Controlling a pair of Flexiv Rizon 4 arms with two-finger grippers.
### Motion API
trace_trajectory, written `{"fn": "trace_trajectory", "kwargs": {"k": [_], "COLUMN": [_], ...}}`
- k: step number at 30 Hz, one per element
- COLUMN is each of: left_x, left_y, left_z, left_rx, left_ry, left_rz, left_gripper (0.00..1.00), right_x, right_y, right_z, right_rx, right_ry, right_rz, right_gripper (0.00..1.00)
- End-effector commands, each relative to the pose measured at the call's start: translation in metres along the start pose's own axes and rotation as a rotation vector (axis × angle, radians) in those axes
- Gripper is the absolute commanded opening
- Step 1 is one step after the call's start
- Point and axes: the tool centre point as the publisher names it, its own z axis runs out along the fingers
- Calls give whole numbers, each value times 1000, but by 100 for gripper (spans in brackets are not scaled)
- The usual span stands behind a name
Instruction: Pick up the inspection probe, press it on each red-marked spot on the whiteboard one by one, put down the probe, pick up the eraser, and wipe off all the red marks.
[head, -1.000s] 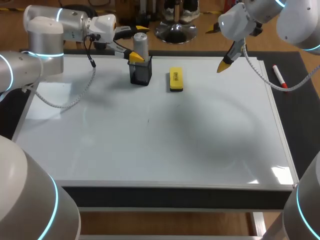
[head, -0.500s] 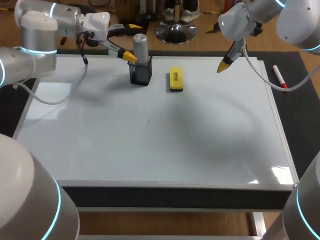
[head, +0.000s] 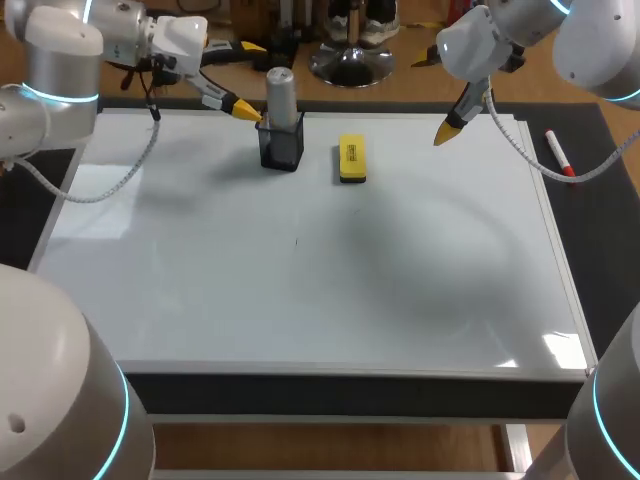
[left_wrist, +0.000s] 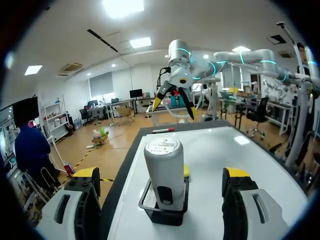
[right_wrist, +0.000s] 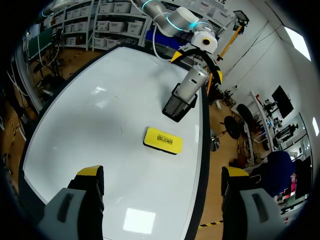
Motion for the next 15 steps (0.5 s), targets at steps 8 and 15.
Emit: {"fn": "trace_trajectory", "kwargs": {"k": [8,15], "left_x": [12,14], "left_y": [-3,-4], "left_z": [-27,-33], "left_rx": [-113,-120], "left_ry": [-152,-175], "left_rz": [-6,-12], "left_gripper": [100,100], "right_x": [0,0], "right_y": [0,0], "right_z": [-1,-1], "right_rx": [4,4], "right_ry": [2,2], "right_rz": [-1,-1], "right_gripper": [100,100]}}
